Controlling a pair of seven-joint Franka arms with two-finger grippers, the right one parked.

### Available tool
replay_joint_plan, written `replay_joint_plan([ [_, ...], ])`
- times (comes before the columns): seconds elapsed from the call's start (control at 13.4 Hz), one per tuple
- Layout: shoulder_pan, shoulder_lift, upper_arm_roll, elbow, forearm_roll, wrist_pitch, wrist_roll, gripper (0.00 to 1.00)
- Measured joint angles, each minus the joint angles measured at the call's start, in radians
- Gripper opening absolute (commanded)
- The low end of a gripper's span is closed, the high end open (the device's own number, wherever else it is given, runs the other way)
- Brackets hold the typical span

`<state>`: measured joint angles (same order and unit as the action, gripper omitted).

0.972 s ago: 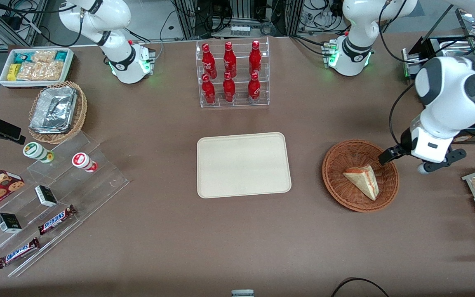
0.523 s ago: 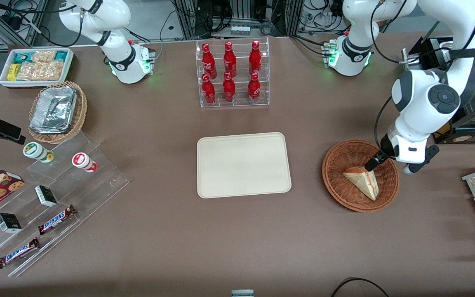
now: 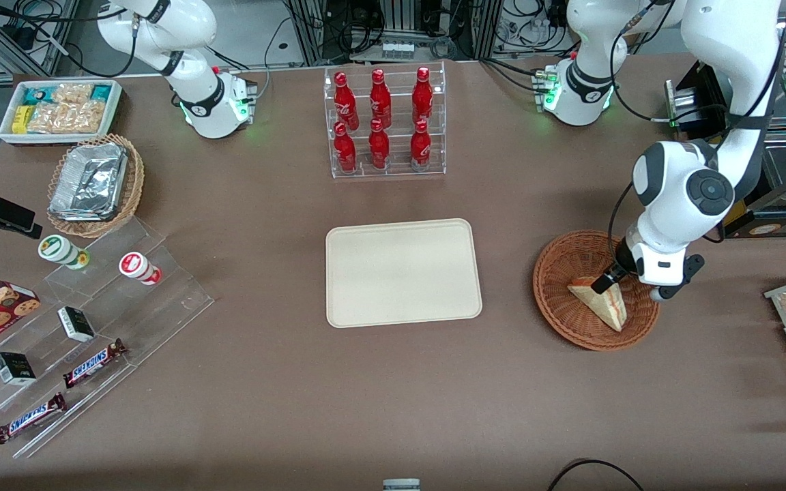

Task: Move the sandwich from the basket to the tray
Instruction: 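Lower the left gripper and close it on the wrapped sandwich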

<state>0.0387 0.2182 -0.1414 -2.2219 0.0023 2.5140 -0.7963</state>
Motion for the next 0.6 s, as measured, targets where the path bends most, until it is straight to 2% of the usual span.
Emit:
replay_joint_plan([
  [0.3,0.001,0.027,0.0,0.0,0.0,0.041,-0.026,1.0],
  [0.37,0.002,0.034,0.0,0.0,0.0,0.057,-0.028,0.97],
  [0.45,0.003,0.04,0.0,0.0,0.0,0.073,-0.03,0.76],
  [0.52,0.004,0.047,0.0,0.0,0.0,0.087,-0.032,0.41],
  [0.6,0.004,0.056,0.0,0.001,0.0,0.096,-0.035,0.14],
])
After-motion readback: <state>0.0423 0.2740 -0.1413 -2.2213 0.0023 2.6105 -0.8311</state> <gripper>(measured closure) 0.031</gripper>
